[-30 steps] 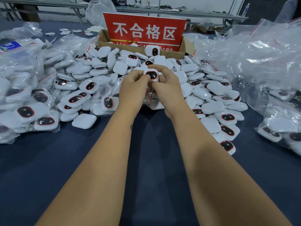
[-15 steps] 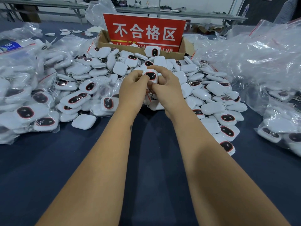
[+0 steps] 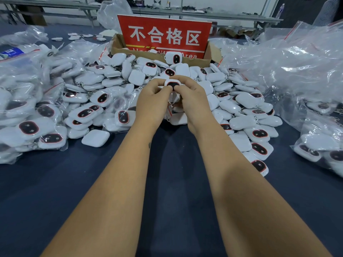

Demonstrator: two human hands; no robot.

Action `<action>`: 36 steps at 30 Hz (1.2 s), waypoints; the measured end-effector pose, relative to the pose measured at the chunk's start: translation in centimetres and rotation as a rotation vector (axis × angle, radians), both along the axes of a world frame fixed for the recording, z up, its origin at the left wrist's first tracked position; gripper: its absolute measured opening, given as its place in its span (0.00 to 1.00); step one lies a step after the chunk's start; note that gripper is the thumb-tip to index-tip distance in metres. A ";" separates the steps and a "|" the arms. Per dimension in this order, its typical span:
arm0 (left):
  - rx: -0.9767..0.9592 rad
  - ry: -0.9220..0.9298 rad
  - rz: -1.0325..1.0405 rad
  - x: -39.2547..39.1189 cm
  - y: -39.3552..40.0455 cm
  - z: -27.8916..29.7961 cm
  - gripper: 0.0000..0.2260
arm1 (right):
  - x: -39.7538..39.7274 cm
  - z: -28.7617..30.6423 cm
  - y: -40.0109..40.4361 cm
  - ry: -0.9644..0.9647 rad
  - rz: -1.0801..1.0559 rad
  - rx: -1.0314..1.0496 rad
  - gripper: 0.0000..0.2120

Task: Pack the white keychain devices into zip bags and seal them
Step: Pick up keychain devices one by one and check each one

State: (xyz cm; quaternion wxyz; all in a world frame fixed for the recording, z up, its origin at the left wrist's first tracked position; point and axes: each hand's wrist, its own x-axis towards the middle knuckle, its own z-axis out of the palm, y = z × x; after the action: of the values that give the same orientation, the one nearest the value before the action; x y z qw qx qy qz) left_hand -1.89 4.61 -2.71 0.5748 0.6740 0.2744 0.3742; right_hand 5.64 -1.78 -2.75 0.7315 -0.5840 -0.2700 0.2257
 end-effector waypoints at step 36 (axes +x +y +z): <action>-0.137 -0.049 0.058 0.3 0.4 0.0 0.09 | -0.2 0.0 -0.1 0.028 -0.035 -0.005 0.12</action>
State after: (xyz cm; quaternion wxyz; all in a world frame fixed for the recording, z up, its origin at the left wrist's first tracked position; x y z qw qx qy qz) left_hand -1.62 4.98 -2.67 0.6149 0.6155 0.3047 0.3876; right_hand 5.41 -1.83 -2.70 0.7375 -0.5875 -0.2488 0.2215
